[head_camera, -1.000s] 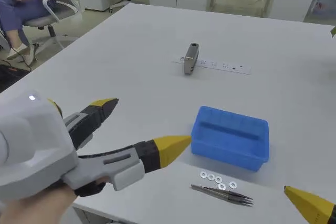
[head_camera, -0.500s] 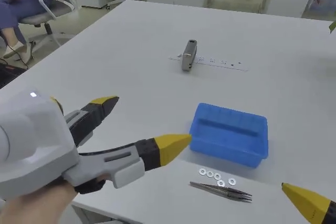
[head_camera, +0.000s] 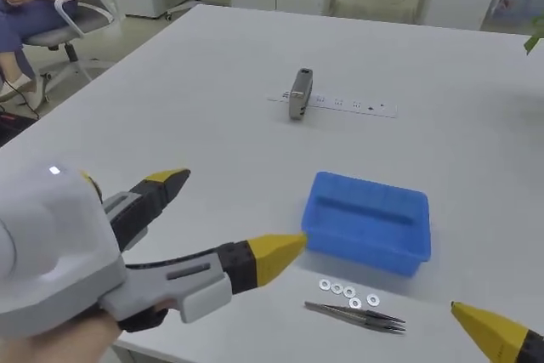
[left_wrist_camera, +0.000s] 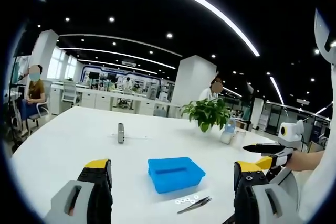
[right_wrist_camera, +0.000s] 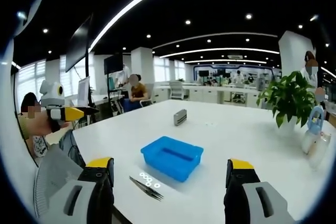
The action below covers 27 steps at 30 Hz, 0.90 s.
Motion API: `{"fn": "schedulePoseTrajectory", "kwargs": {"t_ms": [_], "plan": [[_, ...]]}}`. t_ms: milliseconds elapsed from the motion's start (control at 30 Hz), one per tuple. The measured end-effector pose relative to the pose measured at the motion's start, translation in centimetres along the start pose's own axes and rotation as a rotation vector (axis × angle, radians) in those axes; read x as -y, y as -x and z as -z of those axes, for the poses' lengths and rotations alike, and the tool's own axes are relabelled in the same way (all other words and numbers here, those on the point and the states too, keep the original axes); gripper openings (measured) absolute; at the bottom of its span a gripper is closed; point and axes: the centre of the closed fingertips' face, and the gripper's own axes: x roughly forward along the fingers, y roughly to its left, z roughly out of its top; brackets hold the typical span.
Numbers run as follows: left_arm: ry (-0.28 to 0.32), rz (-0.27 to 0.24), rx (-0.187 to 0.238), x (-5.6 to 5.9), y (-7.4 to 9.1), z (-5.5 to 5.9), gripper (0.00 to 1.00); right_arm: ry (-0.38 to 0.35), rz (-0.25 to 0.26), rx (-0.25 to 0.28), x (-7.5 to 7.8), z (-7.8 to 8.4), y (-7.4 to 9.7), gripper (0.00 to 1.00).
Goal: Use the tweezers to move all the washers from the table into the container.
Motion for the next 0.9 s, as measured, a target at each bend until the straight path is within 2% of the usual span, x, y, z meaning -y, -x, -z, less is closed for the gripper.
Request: {"fn": "schedulePoseTrajectory", "kwargs": {"t_ms": [333,567,767,833,900], "plan": [[-0.006,0.002,0.002,0.0,-0.2,-0.2,0.99,0.012,-0.011,0.004,-0.4,-0.4,-0.5,0.87],[-0.001,0.001,-0.001,-0.1,0.1,-0.1,0.99,0.015,-0.019,-0.01,-0.6,0.0,-0.5,0.86],[-0.026,0.002,0.027,0.5,0.6,-1.0,0.99,0.026,0.004,0.04,-0.4,-1.4,-0.1,0.85],[-0.024,0.004,0.027,0.6,0.7,-0.6,0.99,0.026,0.005,0.038,-0.6,-1.3,0.3,0.84],[-0.003,0.014,-0.001,0.7,0.6,0.3,0.99,0.034,0.012,0.02,-0.5,-0.7,0.6,0.83]]}}
